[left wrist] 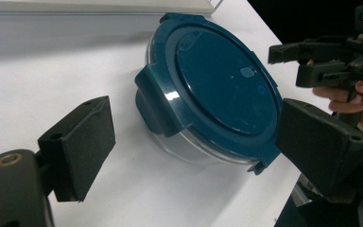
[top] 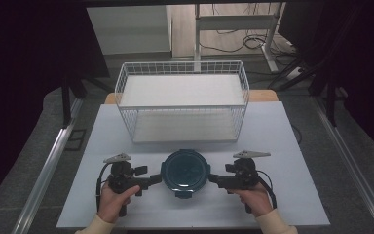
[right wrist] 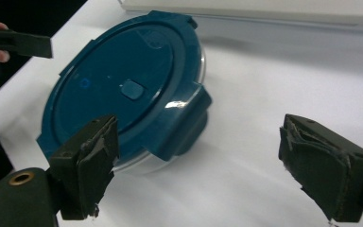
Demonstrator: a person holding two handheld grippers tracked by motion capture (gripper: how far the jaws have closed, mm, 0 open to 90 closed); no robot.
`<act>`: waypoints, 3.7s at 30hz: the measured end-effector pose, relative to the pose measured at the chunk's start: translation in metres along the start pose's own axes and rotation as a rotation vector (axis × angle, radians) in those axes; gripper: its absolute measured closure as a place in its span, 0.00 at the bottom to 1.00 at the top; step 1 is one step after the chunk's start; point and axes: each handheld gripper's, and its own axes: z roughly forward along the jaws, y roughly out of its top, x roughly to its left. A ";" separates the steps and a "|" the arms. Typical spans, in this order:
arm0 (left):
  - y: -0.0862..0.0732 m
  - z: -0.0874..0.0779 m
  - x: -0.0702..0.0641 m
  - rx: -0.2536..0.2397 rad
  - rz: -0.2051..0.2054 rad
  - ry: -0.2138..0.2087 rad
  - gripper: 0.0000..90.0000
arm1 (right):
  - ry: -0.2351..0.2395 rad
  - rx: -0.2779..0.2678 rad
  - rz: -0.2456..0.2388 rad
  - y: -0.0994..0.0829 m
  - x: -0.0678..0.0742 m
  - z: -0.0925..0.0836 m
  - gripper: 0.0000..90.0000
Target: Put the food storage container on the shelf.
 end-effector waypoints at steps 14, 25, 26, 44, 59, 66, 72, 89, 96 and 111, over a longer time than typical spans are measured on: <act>0.006 0.018 0.011 0.023 -0.111 -0.081 0.14 | 0.067 0.017 0.107 0.006 0.008 0.024 0.11; 0.002 0.038 0.019 0.070 -0.157 -0.141 0.18 | 0.127 0.053 0.189 0.001 0.008 0.041 0.11; 0.001 0.040 0.020 0.077 -0.163 -0.149 0.18 | 0.133 0.060 0.193 0.000 0.009 0.043 0.11; -0.003 0.049 0.018 0.128 -0.195 -0.120 0.28 | 0.169 0.041 0.306 -0.007 0.005 0.049 0.25; -0.007 0.041 0.020 0.091 -0.264 -0.148 0.40 | 0.202 0.013 0.380 -0.010 0.000 0.039 0.39; -0.009 0.036 0.016 0.074 -0.273 -0.152 0.46 | 0.206 0.007 0.388 -0.012 0.002 0.033 0.42; -0.010 0.033 0.012 0.070 -0.256 -0.149 0.48 | 0.213 0.010 0.391 -0.013 0.004 0.028 0.44; -0.008 0.018 -0.001 0.030 -0.222 -0.146 0.51 | 0.236 -0.008 0.356 -0.009 0.012 0.018 0.46; -0.005 0.010 -0.009 0.001 -0.199 -0.152 0.51 | 0.239 -0.023 0.303 -0.002 0.019 0.009 0.46; 0.006 0.003 -0.014 -0.023 -0.166 -0.154 0.51 | 0.230 -0.044 0.241 0.011 0.026 0.000 0.46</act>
